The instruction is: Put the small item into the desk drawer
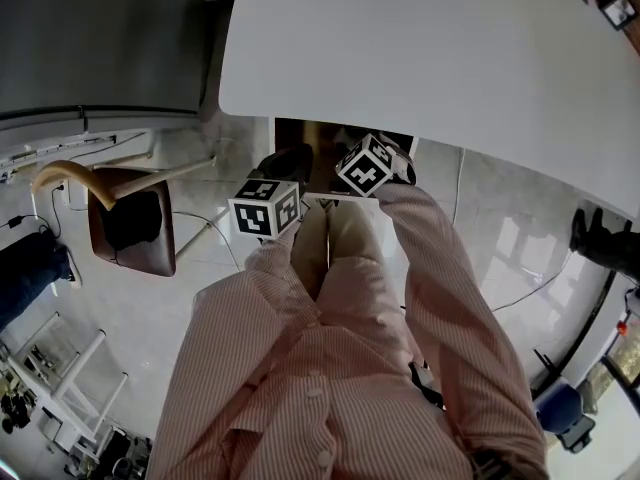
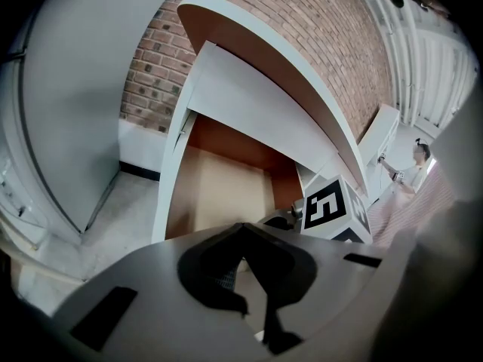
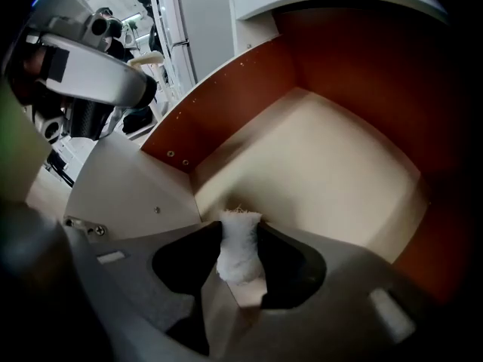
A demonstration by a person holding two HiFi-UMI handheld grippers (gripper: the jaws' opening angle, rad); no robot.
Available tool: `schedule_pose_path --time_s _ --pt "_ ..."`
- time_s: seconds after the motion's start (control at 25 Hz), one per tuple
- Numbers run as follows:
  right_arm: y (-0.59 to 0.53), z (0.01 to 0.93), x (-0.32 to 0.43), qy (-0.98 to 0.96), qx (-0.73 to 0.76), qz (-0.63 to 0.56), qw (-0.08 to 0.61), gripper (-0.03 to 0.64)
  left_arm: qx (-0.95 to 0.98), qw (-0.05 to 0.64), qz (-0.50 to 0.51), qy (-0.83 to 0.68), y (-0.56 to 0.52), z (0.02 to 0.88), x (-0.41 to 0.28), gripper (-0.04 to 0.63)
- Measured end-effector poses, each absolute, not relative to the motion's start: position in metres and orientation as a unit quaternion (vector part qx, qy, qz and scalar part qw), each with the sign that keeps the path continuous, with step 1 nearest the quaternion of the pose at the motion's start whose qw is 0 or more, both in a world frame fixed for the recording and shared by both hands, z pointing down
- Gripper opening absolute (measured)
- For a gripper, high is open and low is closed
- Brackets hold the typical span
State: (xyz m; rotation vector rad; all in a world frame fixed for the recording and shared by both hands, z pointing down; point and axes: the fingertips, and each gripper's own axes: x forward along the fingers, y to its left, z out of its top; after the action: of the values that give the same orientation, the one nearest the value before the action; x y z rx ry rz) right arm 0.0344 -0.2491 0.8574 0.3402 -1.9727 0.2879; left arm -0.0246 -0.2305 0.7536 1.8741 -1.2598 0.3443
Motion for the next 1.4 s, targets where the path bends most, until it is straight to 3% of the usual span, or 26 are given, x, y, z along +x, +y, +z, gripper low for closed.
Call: schedule_pose_path --time_s 0.68,0.88,1.16,1.4 --pt "-0.244 0.826 0.038 -0.828 0.178 0.152 0.51 0.151 0.734 0.434 0.168 -0.494 -0.209 0.736 -0.031 -0.002" --pt "-0.239 0.797 0.044 -0.831 0.195 0.153 0.497 0.122 0.738 0.433 0.173 -0.488 -0.206 0.714 -0.027 -0.002" --pt "-0.234 0.752 0.048 -0.842 0.226 0.15 0.466 0.033 0.748 0.424 0.172 -0.481 -0.198 0.683 -0.021 -0.002" --pt "-0.231 0.713 0.051 -0.851 0.251 0.164 0.431 0.009 0.76 0.408 0.167 -0.478 -0.197 0.654 -0.02 -0.002"
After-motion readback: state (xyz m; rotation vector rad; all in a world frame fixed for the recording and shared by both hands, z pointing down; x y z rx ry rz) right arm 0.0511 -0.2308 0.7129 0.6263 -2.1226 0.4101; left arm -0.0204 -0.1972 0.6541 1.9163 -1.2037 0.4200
